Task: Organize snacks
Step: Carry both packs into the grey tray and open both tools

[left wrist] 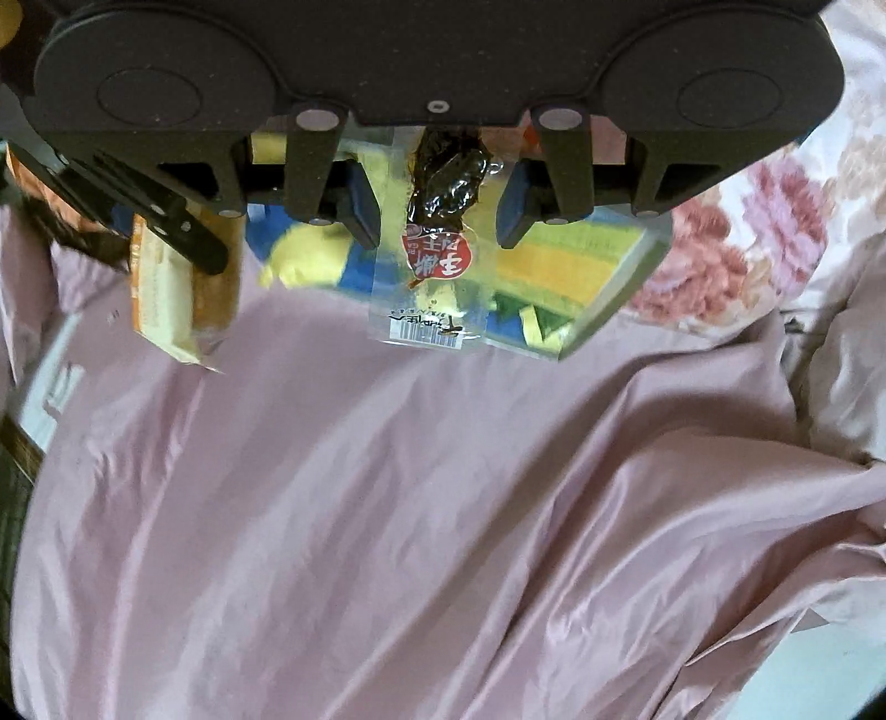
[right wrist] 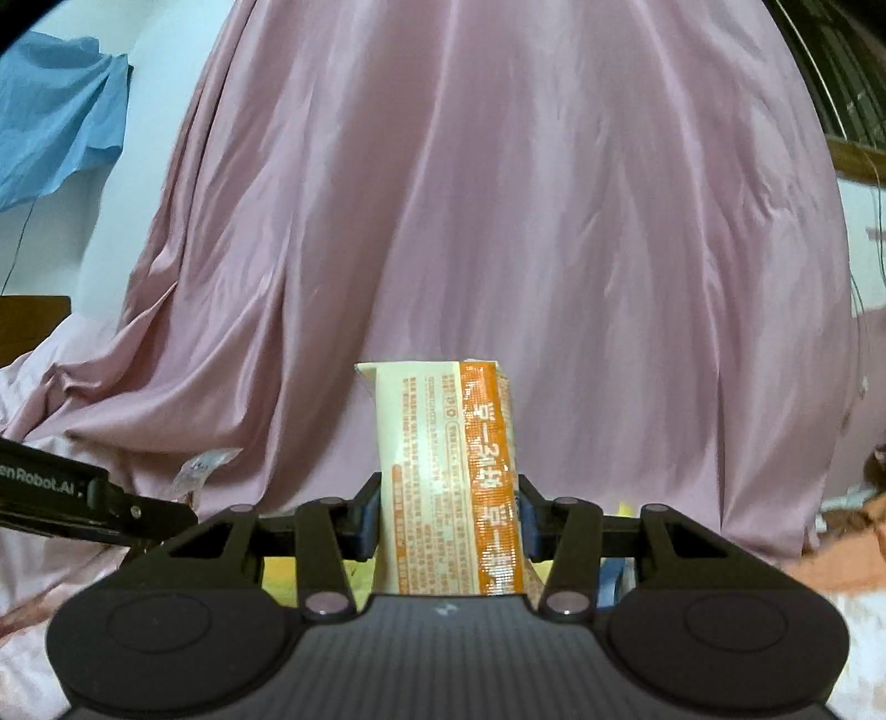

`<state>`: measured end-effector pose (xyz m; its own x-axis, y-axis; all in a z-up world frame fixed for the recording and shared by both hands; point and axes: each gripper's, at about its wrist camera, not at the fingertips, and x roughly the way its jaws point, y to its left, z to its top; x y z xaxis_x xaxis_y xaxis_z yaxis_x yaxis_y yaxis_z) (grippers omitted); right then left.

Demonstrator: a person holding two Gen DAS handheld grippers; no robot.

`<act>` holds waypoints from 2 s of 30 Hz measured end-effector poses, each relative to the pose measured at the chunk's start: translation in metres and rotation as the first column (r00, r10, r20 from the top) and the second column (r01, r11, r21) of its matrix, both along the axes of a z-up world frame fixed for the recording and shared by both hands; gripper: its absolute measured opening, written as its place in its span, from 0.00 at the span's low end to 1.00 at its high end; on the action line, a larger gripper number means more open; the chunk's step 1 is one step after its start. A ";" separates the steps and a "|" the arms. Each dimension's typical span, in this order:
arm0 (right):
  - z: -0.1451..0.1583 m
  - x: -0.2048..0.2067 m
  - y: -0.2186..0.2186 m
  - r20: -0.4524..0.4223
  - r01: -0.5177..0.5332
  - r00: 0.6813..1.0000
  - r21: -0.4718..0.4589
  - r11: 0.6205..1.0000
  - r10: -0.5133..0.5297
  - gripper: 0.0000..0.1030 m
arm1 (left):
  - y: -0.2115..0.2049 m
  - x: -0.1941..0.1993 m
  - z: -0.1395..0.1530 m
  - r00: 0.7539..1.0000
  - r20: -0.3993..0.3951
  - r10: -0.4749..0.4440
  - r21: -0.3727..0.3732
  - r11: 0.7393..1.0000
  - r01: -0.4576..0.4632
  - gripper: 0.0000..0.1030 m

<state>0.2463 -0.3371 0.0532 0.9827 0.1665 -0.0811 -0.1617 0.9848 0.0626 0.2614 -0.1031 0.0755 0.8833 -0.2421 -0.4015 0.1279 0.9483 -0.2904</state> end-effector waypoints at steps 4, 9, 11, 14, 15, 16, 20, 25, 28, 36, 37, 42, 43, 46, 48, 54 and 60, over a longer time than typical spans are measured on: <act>-0.004 0.023 -0.006 0.004 0.017 1.000 -0.011 1.000 -0.017 0.49 | -0.007 0.031 0.000 1.000 0.007 0.026 -0.010 1.000 -0.026 0.47; -0.015 0.046 -0.016 -0.026 0.037 0.999 -0.003 0.999 -0.037 0.49 | -0.015 0.070 -0.013 0.998 -0.019 0.053 -0.029 0.998 -0.053 0.47; -0.017 0.055 -0.018 -0.036 0.044 0.998 -0.004 0.999 -0.044 0.49 | -0.018 0.083 -0.021 0.997 -0.033 0.064 -0.031 0.997 -0.065 0.47; -0.025 0.070 -0.019 -0.092 0.042 0.995 -0.011 0.999 -0.043 0.49 | -0.022 0.099 -0.031 0.995 -0.054 0.088 -0.015 0.996 -0.089 0.47; -0.029 0.072 -0.019 -0.109 0.041 0.993 -0.014 0.999 -0.042 0.49 | -0.022 0.103 -0.035 0.994 -0.057 0.097 -0.006 0.995 -0.098 0.47; -0.033 0.076 -0.017 -0.128 0.037 0.991 -0.021 0.999 -0.040 0.49 | -0.023 0.106 -0.039 0.993 -0.060 0.103 0.002 0.995 -0.103 0.47; -0.047 0.082 -0.010 -0.179 0.020 0.983 -0.056 0.998 -0.029 0.49 | -0.023 0.113 -0.053 0.989 -0.083 0.126 0.019 0.992 -0.125 0.47; -0.048 0.081 -0.008 -0.208 -0.004 0.978 -0.068 0.998 -0.010 0.49 | -0.021 0.114 -0.065 0.985 -0.104 0.138 0.040 0.990 -0.135 0.47; -0.048 0.080 -0.008 -0.233 -0.028 0.972 -0.092 0.995 0.006 0.49 | -0.022 0.111 -0.070 0.982 -0.122 0.141 0.053 0.989 -0.136 0.47; -0.044 0.076 -0.001 -0.328 -0.132 0.943 -0.195 0.972 0.062 0.49 | -0.029 0.096 -0.079 0.982 -0.134 0.137 0.126 0.985 -0.120 0.47; -0.042 0.075 -0.001 -0.336 -0.141 0.940 -0.201 0.969 0.067 0.49 | -0.030 0.093 -0.079 0.980 -0.142 0.138 0.119 0.985 -0.121 0.47; -0.041 0.071 -0.002 -0.349 -0.156 0.934 -0.203 0.967 0.078 0.49 | -0.031 0.082 -0.082 0.980 -0.146 0.135 0.113 0.987 -0.119 0.47; -0.041 0.071 -0.002 -0.346 -0.154 0.935 -0.205 0.967 0.075 0.49 | -0.032 0.082 -0.082 0.980 -0.146 0.135 0.115 0.986 -0.118 0.47; -0.041 0.072 -0.001 -0.334 -0.148 0.940 -0.220 0.964 0.068 0.50 | -0.033 0.084 -0.078 0.979 -0.152 0.134 0.110 0.987 -0.118 0.47; -0.041 0.071 -0.001 -0.325 -0.141 0.944 -0.224 0.964 0.062 0.50 | -0.033 0.085 -0.076 0.980 -0.151 0.130 0.108 0.988 -0.114 0.47; -0.034 0.070 -0.005 -0.286 -0.116 0.957 -0.210 0.971 0.052 0.65 | -0.033 0.082 -0.069 0.984 -0.136 0.119 0.113 0.988 -0.104 0.59; -0.021 0.054 -0.011 -0.217 -0.073 0.975 -0.168 0.983 0.036 0.80 | -0.026 0.066 -0.050 0.985 -0.094 0.141 0.069 0.988 -0.135 0.82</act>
<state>0.3008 -0.3477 0.0324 0.9295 0.1841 -0.3194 -0.2168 0.9737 -0.0698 0.3276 -0.1291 0.0253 0.8618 -0.0923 -0.4988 -0.0321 0.9714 -0.2353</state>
